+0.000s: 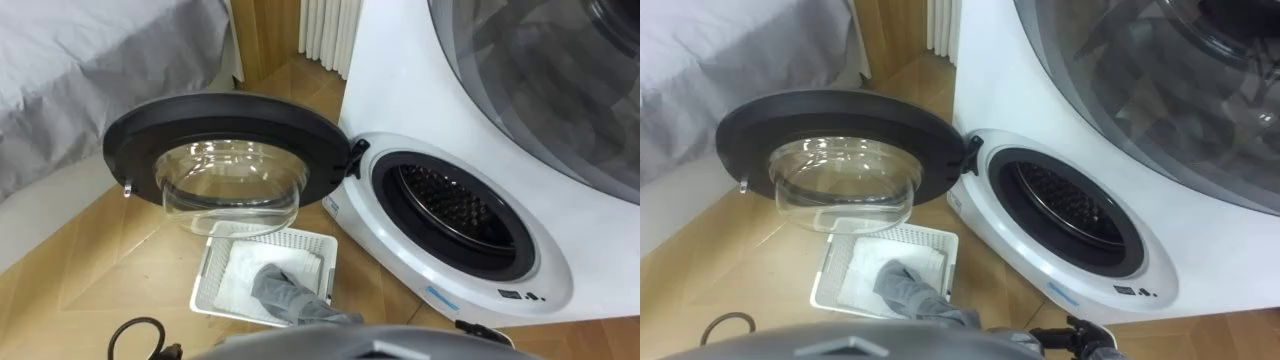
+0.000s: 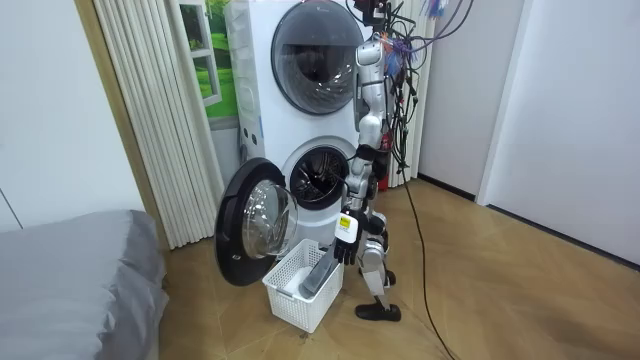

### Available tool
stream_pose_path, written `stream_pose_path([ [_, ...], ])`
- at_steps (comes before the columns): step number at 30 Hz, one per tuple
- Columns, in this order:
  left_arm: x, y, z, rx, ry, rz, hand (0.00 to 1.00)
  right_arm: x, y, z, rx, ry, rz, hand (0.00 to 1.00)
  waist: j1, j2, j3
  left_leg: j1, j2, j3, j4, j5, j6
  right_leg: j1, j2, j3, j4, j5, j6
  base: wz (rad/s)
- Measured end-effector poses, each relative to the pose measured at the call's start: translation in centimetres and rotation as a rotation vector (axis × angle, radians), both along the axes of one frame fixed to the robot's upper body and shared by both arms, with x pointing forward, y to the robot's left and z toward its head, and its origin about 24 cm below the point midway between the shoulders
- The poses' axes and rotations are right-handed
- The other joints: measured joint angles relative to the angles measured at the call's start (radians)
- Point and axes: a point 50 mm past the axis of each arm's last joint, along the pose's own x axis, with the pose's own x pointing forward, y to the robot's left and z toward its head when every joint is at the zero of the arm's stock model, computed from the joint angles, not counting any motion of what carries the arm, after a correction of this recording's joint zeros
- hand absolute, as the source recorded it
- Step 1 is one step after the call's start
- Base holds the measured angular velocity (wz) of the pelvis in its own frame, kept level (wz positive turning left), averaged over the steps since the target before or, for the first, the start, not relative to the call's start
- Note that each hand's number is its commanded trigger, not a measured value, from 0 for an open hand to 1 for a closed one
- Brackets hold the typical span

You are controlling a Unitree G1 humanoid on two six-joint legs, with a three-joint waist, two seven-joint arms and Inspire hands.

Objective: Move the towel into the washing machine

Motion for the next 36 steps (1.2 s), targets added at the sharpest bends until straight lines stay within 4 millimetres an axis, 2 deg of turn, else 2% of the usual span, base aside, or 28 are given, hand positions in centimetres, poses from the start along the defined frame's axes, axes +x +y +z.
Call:
stream_pose_path([
  [6, 0.1, 0.0, 0.0, 0.0, -0.002, -0.006, 0.0, 0.1, 0.0, 0.0, 0.008, -0.007, 0.005, 0.0, -0.001, -0.001, 0.0006, -0.002, 0.0, 0.0, 0.0, 0.0, 0.0, -0.002, 0.002, 0.018, 0.0, 0.0, 0.0, 0.0],
  [16, 0.7, 0.0, 0.1, 0.026, -0.021, -0.048, 0.0, 0.5, 0.0, 0.1, 0.002, -0.014, 0.029, 0.0, -0.003, 0.002, -0.0008, -0.014, 0.001, 0.001, 0.003, 0.0, 0.0, -0.018, 0.002, 0.018, 0.005, 0.0, 0.0, 0.0],
  [21, 3.3, 0.4, 0.4, 0.057, -0.106, -0.119, 0.0, 1.5, 0.1, 0.1, -0.002, -0.031, 0.065, 0.0, -0.002, -0.002, -0.0035, -0.063, 0.002, -0.002, 0.027, 0.0, 0.0, -0.054, 0.001, 0.017, 0.009, 0.004, -0.005, 0.0],
  [27, 8.7, -0.3, 1.5, 0.071, -0.322, -0.202, 0.0, 4.3, 0.4, 0.5, -0.004, -0.101, 0.143, 0.0, -0.007, 0.001, -0.0033, -0.142, 0.0, -0.002, 0.057, 0.002, 0.002, -0.14, -0.007, 0.018, 0.046, 0.004, -0.007, -0.02],
  [29, 10.8, -1.1, 1.9, 0.062, -0.393, -0.264, 0.0, 5.6, 0.6, 0.8, 0.003, -0.129, 0.185, 0.0, -0.016, 0.007, 0.0016, -0.175, 0.001, -0.002, 0.074, 0.003, 0.005, -0.181, -0.01, 0.019, 0.072, 0.004, -0.007, 0.0],
  [33, 12.5, -1.9, 2.2, 0.048, -0.441, -0.307, 0.0, 7.6, 1.3, 1.2, 0.004, -0.187, 0.237, 0.0, -0.034, 0.012, 0.0099, -0.247, 0.002, -0.004, 0.11, 0.004, 0.005, -0.261, -0.014, 0.017, 0.116, 0.003, -0.01, -0.04],
  [35, 14.1, -2.6, 2.7, 0.055, -0.471, -0.388, 0.0, 9.0, 1.6, 1.5, -0.003, -0.214, 0.268, 0.0, -0.044, 0.014, 0.0212, -0.318, 0.002, -0.007, 0.146, 0.004, 0.005, -0.338, -0.021, 0.017, 0.166, -0.001, -0.016, 0.0],
  [36, 14.5, -2.8, 2.8, 0.055, -0.482, -0.401, 0.0, 9.3, 1.7, 1.6, -0.005, -0.22, 0.274, 0.0, -0.045, 0.014, 0.0217, -0.336, 0.002, -0.007, 0.154, 0.004, 0.005, -0.358, -0.022, 0.018, 0.176, -0.001, -0.017, 0.0],
])
